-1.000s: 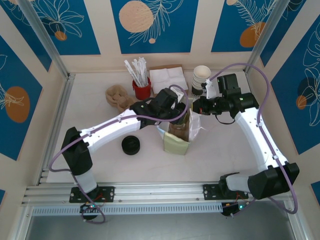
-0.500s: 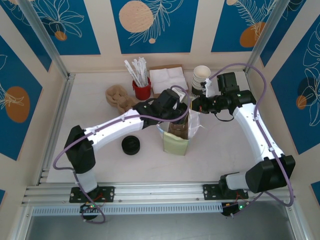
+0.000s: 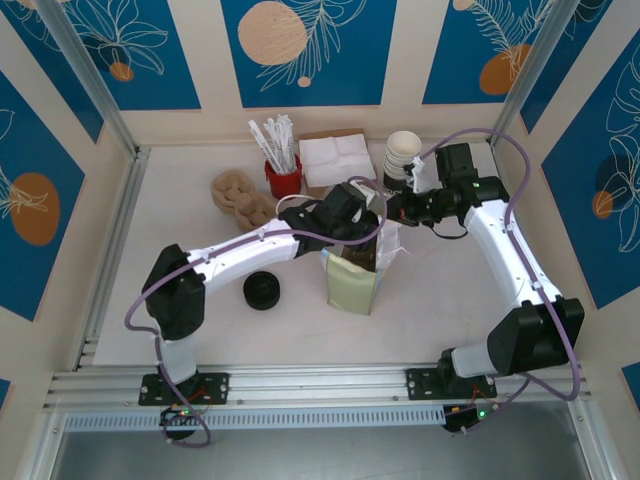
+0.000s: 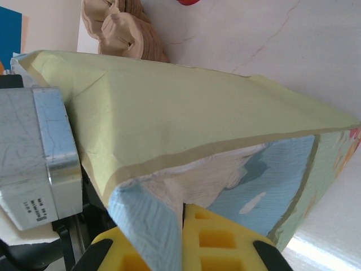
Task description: Pack the takeout coffee
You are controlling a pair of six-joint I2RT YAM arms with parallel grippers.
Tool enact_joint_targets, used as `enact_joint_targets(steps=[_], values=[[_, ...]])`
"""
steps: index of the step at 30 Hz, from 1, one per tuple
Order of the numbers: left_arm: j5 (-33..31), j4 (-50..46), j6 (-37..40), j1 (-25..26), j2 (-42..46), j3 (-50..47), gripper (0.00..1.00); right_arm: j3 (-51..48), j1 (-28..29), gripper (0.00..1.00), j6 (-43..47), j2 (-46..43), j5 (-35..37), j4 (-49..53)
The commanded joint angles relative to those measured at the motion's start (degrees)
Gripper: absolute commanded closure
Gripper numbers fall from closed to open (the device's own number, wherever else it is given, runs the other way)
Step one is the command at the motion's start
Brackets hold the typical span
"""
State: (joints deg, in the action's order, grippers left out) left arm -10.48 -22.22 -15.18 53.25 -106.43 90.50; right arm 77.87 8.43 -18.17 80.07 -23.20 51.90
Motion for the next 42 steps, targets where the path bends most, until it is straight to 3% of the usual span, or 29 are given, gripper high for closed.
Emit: enact_joint_targets(steps=[1, 17, 28, 42], values=[[0.78, 1.13, -1.23, -0.33, -1.74, 2.21, 0.37, -0.64, -0.59, 1.00, -0.70, 0.75, -2.68, 2.93], [5.42, -4.44, -0.12, 0.66, -6.82, 7.62, 0.38, 0.77, -4.46, 1.00, -0.09, 3.34, -1.36, 9.27], [4.68, -13.33, 1.03, 0.97, -8.39, 13.55, 0.38, 0.68, -4.82, 1.00, 1.60, 2.47, 0.39, 11.65], [3.39, -14.39, 1.24, 0.92, -5.93, 14.43, 0.38, 3.27, -5.37, 1.00, 2.54, 2.50, 6.25, 14.41]])
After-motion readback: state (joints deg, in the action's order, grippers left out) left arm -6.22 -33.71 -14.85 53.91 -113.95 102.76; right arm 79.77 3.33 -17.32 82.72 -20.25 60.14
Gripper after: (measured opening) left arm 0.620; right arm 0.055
